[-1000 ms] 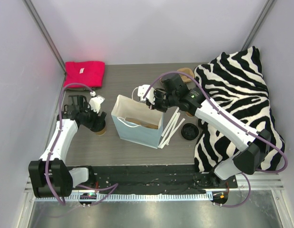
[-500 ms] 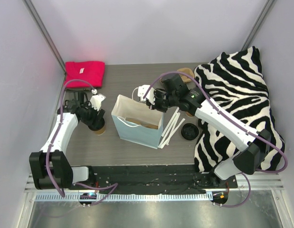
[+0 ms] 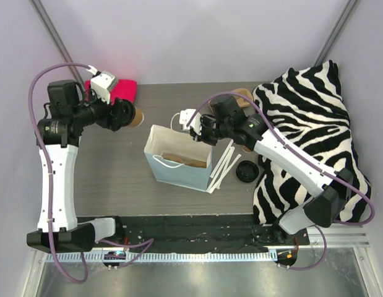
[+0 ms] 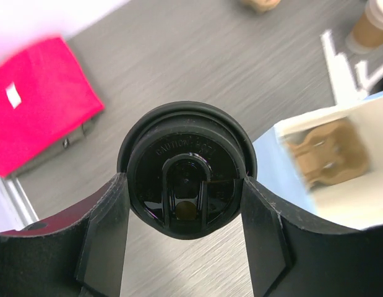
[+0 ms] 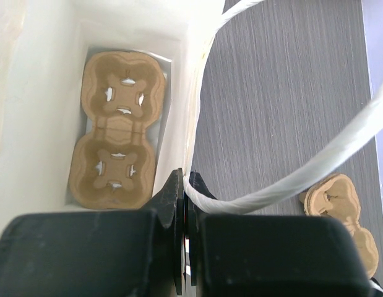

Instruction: Pack the takeout coffee

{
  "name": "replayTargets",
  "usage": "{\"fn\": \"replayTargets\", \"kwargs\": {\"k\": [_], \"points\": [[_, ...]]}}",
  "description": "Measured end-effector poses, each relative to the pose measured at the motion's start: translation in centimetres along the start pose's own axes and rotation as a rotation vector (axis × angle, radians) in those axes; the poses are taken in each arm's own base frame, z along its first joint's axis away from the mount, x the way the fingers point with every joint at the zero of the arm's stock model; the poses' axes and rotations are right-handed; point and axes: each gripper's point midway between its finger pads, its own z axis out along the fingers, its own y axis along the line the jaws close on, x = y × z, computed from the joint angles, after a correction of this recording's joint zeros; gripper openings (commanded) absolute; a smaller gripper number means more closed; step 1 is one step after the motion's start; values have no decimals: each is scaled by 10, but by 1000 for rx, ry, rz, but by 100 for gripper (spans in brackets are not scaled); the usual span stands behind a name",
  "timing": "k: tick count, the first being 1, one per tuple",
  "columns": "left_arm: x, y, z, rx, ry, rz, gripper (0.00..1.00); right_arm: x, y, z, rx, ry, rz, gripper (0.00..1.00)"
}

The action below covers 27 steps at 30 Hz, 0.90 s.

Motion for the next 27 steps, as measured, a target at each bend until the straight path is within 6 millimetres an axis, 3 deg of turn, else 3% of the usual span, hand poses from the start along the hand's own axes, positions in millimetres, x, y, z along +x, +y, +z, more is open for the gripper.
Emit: {"fn": "replayTargets", "kwargs": {"k": [2,9,16,21,27], "points": [[-12,-7,-10,13,-32,-6,45,-1,0,0,2,-3,3,1],[-26,-21,-19,73,-37,-79,47,-1,-1,0,6,-5,8,1],[-54,-53,-47,189,-124,-62,47,-1,-2,0,10,-4,12,1],[-53,-81,-60,293,-121,-62,47,-3,-4,0,18,-3,21,1],[-46,-119,-62,414,-93,-9,47,-14,-12,-5,44,-30,17,1]]}}
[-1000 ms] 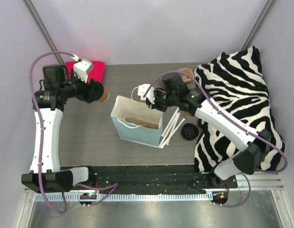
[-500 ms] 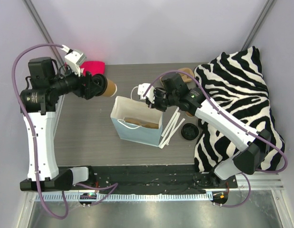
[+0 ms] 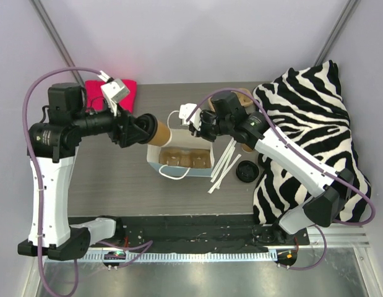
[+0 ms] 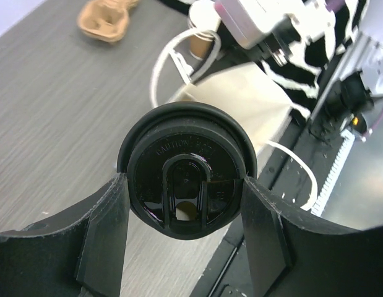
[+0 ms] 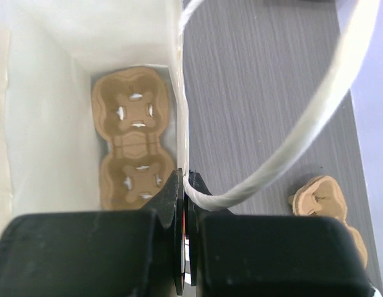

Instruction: Pack the takeout coffee

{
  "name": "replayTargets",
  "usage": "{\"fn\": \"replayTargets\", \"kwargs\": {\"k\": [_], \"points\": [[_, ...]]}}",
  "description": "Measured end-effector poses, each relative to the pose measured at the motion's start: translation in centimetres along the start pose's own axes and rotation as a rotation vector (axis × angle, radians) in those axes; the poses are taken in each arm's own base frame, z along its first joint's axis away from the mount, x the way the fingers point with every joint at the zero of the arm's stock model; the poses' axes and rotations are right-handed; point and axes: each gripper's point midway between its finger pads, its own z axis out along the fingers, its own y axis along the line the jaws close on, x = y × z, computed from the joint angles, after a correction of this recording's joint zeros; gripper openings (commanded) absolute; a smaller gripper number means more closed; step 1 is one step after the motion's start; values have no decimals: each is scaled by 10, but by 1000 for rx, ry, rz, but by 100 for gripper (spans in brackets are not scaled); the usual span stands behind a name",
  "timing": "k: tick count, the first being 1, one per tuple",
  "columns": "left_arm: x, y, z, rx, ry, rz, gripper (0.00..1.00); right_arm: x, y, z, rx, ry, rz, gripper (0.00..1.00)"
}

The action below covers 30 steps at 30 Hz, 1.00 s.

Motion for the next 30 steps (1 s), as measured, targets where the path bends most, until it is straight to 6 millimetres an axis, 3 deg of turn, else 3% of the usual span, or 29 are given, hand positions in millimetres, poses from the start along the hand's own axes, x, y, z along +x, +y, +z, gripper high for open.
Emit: {"fn": "replayTargets", "kwargs": {"k": [5,11,22,30], "points": [[17,-16,14,51,51,30,47,-11,-3,-2,13,-26,-12,1],[44,-17,21,56,112,84,47,-29,0,-4,12,-62,-12,1],[81,-16,23,33,164,230,47,-48,26,5,-16,-102,-27,1],[117,-11,37,36,235,330,46,-46,54,11,12,-112,-136,1]]}}
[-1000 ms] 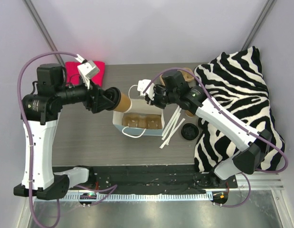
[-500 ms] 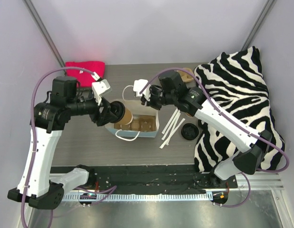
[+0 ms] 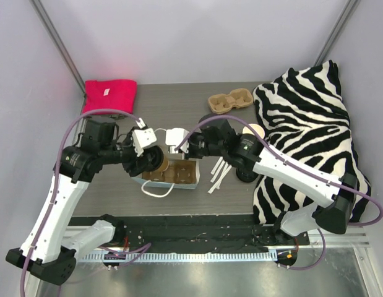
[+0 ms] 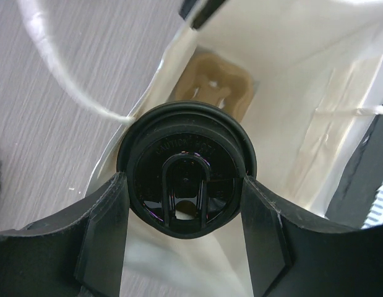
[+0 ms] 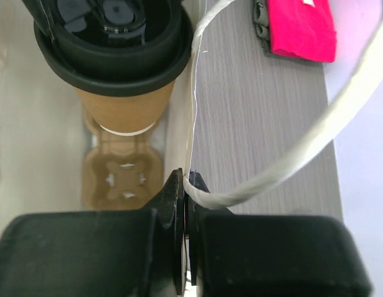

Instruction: Pack the takeout coffee

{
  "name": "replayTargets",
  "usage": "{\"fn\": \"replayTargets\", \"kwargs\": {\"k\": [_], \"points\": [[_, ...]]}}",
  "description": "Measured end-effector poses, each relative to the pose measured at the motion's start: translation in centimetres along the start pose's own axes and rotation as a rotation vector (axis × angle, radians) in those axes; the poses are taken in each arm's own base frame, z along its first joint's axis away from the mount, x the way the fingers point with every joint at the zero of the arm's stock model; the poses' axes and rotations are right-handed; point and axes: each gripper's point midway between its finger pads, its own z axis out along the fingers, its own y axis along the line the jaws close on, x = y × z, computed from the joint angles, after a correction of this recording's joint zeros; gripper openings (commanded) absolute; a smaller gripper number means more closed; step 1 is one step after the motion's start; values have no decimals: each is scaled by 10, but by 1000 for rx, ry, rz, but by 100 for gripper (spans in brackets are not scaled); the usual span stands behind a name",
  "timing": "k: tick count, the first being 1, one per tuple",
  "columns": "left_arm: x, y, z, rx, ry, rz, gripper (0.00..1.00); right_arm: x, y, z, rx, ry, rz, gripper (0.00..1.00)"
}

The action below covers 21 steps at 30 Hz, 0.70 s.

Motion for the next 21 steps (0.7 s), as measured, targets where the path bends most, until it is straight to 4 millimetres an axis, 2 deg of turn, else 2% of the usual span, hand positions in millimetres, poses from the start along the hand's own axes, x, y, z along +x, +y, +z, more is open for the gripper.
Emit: {"fn": "replayTargets", "kwargs": {"k": [5,9,21], "points": [[23,-7,9,-5,36,93,46,2,9,2,39,3,-42,1],[35,-9,13,-24,39,163,46,-1,5,3,75,-1,-21,1],[48,-22,21,-48,-3,388,47,1,-4,1,159,11,132,1]]}}
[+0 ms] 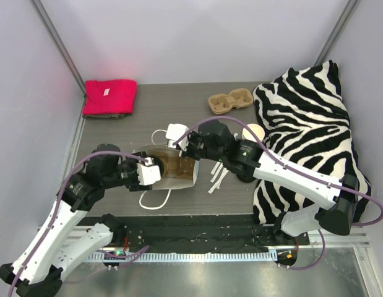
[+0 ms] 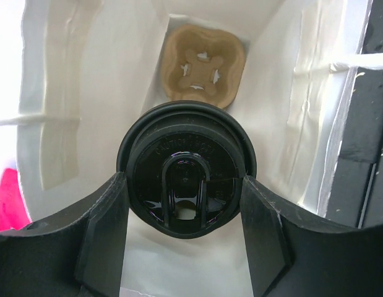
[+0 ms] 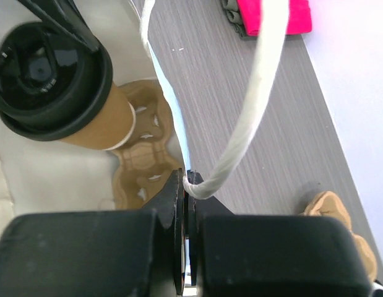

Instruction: Pack the takeout coffee

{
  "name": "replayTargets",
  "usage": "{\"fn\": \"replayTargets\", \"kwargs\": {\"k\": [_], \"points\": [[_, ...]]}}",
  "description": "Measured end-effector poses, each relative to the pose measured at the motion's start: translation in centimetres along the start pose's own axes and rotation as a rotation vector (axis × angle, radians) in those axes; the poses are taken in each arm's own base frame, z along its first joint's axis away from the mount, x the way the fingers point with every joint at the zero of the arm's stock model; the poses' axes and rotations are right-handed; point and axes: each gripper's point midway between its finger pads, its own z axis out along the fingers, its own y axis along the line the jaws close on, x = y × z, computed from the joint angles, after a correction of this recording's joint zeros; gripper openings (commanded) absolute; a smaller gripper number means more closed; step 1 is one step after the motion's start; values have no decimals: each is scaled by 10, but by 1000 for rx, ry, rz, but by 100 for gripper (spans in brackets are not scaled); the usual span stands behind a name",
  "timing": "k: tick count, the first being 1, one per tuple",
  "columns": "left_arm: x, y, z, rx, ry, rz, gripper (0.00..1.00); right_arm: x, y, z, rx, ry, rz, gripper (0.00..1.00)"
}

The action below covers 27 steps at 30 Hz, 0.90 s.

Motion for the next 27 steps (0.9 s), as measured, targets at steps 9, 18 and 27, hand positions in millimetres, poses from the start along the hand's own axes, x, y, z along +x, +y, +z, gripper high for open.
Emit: {"fn": "replayTargets", "kwargs": {"k": [9,18,27], "points": [[4,0,25,-1,11,135,46,-5,11,1,-49,-25,41,1],[-4,-12,56,39,-37,279,46,-11,22,1,-102,-53,47,1],[-2,-15,90,75,-33,328,44,-19,26,2,-119,-84,93,1]]}}
